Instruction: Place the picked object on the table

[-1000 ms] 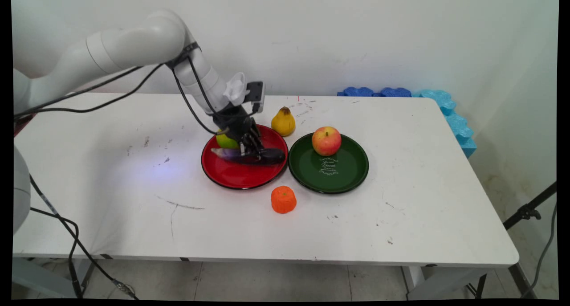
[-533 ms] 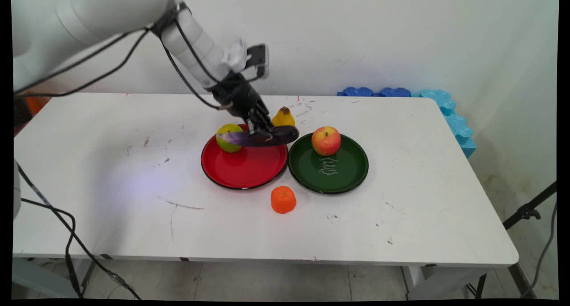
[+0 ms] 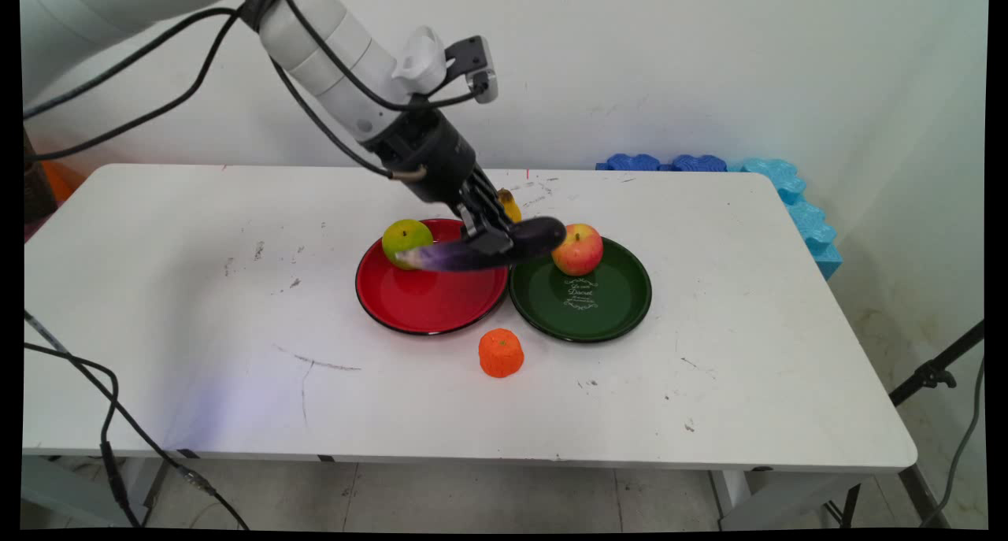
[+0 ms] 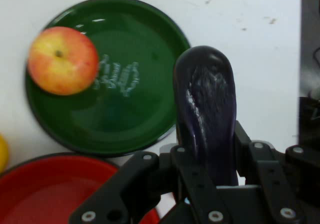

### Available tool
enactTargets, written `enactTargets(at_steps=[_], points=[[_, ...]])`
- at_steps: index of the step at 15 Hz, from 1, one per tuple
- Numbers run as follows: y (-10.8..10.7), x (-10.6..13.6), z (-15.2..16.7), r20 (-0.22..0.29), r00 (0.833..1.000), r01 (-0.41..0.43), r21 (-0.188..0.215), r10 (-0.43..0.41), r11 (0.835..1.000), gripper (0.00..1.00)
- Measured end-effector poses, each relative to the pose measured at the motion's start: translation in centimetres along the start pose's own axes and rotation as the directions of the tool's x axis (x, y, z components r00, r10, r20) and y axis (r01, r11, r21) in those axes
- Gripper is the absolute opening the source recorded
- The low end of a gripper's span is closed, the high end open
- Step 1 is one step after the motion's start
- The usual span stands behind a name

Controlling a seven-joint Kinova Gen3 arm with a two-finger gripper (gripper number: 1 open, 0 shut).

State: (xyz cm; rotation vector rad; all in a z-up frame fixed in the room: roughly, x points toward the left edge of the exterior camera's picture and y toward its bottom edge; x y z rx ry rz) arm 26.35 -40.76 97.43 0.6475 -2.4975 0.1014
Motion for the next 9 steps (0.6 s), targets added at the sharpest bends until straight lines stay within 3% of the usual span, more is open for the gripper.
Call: enactTargets(at_steps=[4,9], points=[[2.6,-0.5,1.5,-0.001,1.000,0.030,-0.018,-0.030,0.999,0.00],[4.7,-2.6,5.7,0.006,0.999,0.039,-0.029,-0.039,0.999,0.00]])
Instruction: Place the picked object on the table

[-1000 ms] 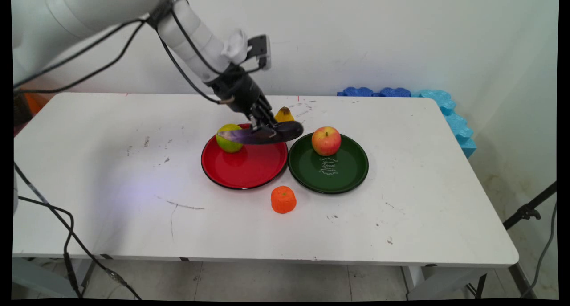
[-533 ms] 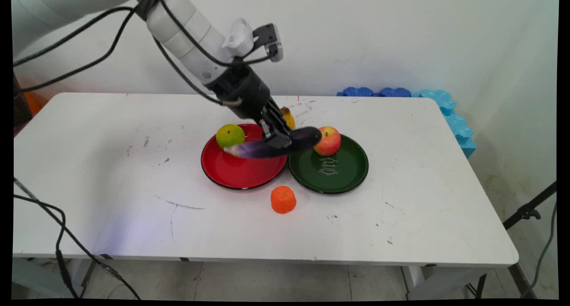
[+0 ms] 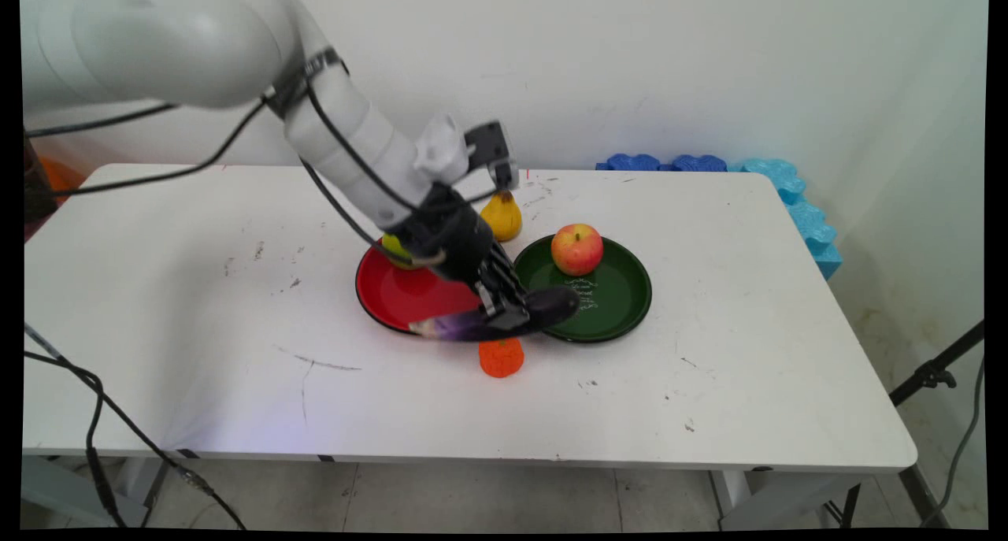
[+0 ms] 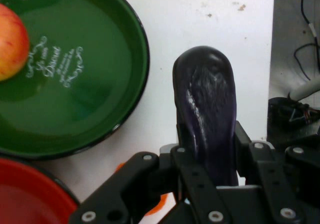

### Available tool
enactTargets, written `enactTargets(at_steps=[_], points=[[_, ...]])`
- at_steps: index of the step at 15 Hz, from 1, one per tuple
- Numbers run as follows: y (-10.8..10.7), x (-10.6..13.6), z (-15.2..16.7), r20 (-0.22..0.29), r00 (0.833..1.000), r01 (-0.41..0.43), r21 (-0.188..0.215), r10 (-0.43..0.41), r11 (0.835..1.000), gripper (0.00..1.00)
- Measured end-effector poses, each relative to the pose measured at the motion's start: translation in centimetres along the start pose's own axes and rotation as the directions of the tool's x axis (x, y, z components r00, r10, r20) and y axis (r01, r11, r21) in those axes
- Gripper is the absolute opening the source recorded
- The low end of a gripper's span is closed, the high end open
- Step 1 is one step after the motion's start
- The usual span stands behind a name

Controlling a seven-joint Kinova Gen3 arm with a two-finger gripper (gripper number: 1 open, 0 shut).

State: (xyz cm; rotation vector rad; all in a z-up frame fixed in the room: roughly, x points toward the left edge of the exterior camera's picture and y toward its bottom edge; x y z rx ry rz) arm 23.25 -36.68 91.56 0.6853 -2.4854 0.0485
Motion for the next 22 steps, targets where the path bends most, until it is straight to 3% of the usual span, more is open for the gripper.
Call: enactTargets(at_steps=[11,21,22], points=[[1.2,-4.2,7.4,0.002,0.999,-0.046,-0.024,0.046,0.999,0.00],[1.3,-5.5,9.9,-0.001,0.999,-0.045,-0.011,0.045,0.999,0.00],[1.3,-5.6,10.0,-0.002,0.999,-0.046,-0.011,0.046,0.999,1.00]])
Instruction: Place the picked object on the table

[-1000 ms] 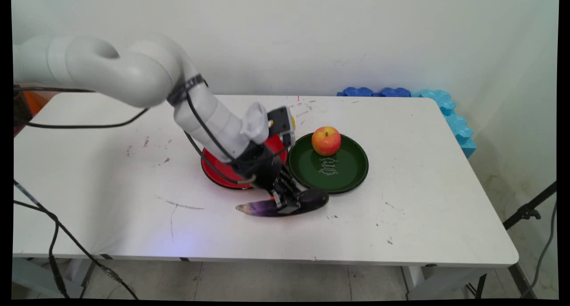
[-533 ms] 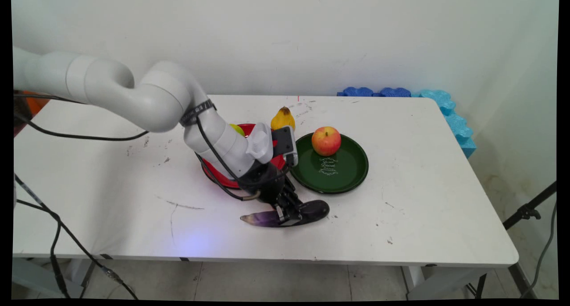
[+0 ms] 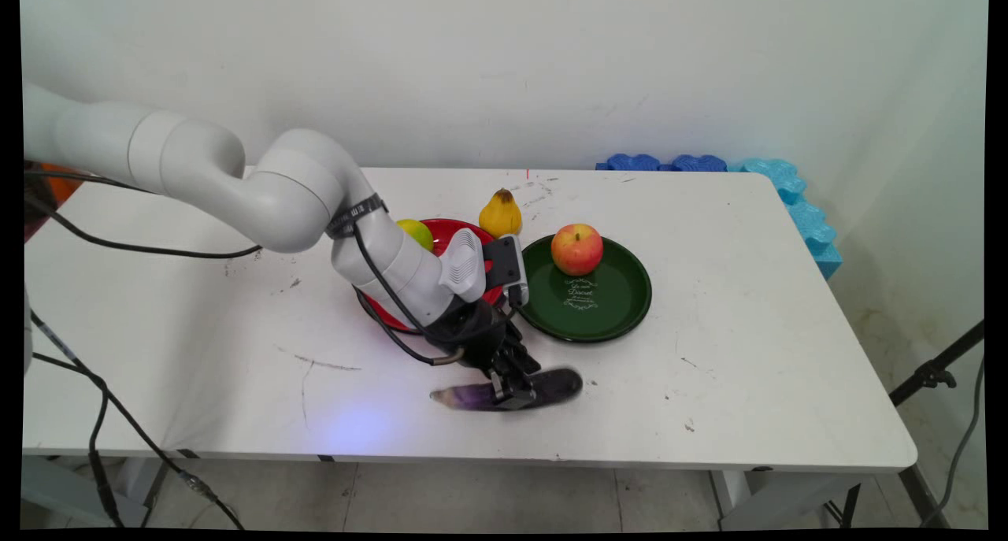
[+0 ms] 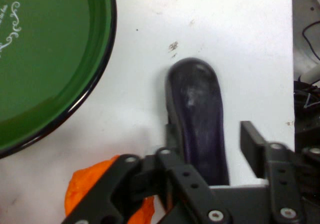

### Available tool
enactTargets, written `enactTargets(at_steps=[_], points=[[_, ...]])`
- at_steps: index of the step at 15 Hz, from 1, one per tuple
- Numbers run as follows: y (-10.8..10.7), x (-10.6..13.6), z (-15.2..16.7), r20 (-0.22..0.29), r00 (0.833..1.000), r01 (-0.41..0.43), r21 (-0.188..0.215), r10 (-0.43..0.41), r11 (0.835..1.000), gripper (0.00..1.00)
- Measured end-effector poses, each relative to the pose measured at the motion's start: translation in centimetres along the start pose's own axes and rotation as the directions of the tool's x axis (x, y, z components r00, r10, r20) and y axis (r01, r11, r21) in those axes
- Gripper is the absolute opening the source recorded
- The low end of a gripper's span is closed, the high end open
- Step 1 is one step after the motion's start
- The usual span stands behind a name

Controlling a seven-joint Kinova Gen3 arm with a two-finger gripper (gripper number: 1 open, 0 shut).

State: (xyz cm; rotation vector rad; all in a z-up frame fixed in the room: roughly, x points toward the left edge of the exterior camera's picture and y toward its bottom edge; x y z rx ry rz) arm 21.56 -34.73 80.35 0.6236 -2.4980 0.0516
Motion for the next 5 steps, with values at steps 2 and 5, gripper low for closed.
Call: enactTargets(at_steps=[2,5], points=[[0.09,-0.06,0.06,-0.004,1.000,-0.002,-0.001,0.002,1.000,1.00],[0.19,0.07,-0.23,-0.014,1.000,0.000,0.006,0.000,1.000,1.00]])
